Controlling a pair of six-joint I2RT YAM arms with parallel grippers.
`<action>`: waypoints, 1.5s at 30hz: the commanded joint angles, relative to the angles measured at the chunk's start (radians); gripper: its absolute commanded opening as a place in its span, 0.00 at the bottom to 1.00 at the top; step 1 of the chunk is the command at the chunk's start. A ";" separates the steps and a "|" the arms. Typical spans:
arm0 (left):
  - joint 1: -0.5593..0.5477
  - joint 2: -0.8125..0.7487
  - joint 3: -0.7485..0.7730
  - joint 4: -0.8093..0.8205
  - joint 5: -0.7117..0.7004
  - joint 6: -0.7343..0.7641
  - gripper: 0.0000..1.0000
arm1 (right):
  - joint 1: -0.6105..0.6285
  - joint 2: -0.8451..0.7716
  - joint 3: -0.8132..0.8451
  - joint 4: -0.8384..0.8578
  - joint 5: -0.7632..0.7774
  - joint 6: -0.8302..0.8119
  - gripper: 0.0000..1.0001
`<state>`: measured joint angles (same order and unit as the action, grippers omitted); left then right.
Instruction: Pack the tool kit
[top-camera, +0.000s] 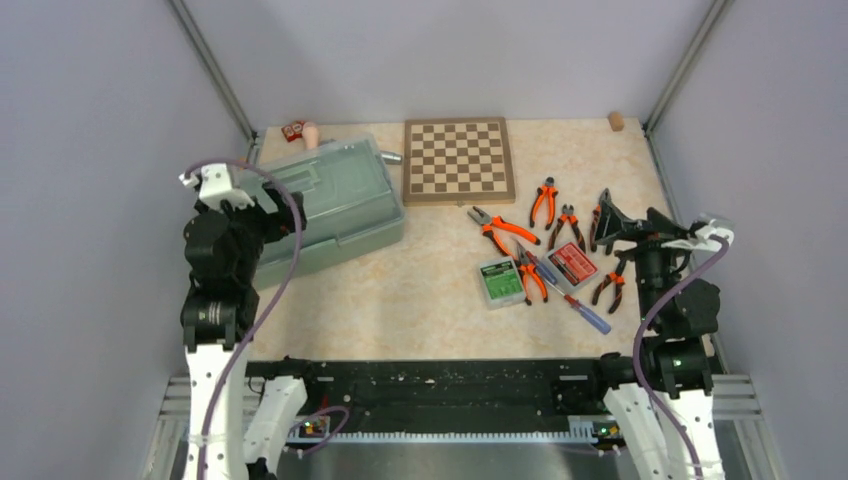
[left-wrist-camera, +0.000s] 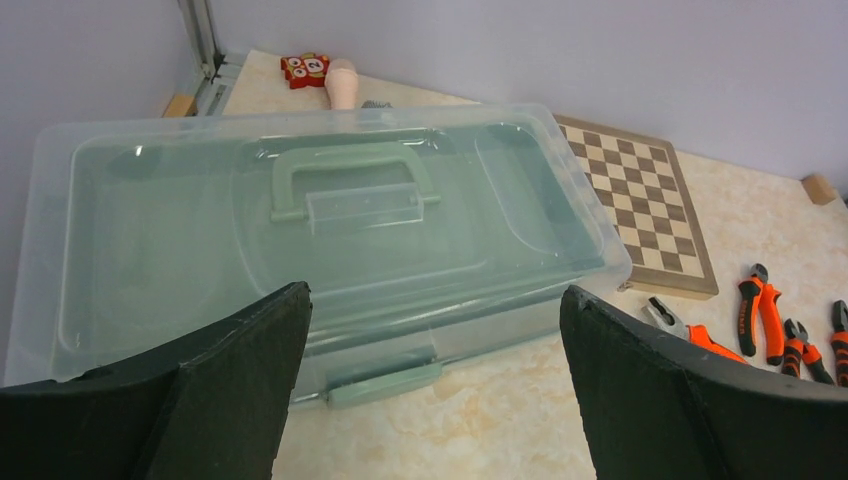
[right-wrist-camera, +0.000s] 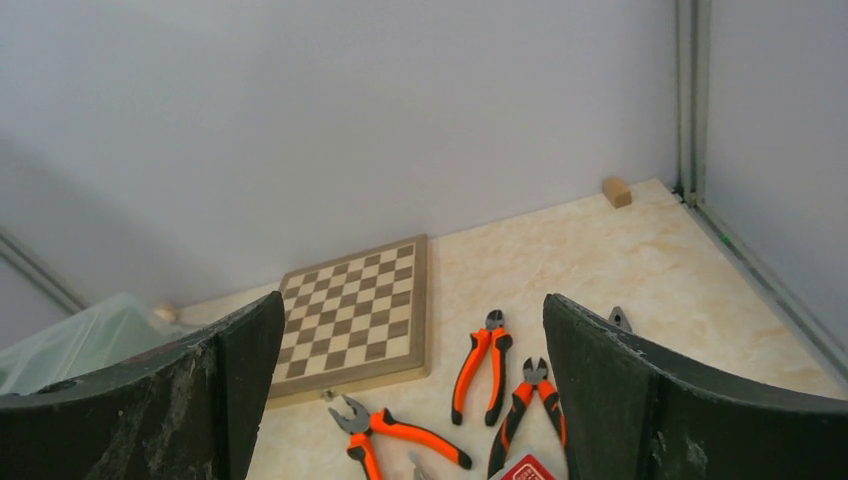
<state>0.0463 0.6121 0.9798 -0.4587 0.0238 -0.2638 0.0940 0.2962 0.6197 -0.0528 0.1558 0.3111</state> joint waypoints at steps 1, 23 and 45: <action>0.005 0.213 0.164 -0.063 0.037 0.026 0.99 | 0.016 0.077 0.006 -0.003 -0.127 0.059 0.99; -0.042 0.578 0.185 -0.140 0.393 0.100 0.98 | 0.031 0.209 -0.095 0.135 -0.475 0.170 0.99; -0.474 0.598 0.198 -0.006 0.376 -0.146 0.98 | 0.288 0.737 0.037 0.315 -0.653 0.219 0.99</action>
<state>-0.4011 1.2236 1.1515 -0.4721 0.4271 -0.3626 0.2726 0.9726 0.5812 0.1562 -0.5228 0.5179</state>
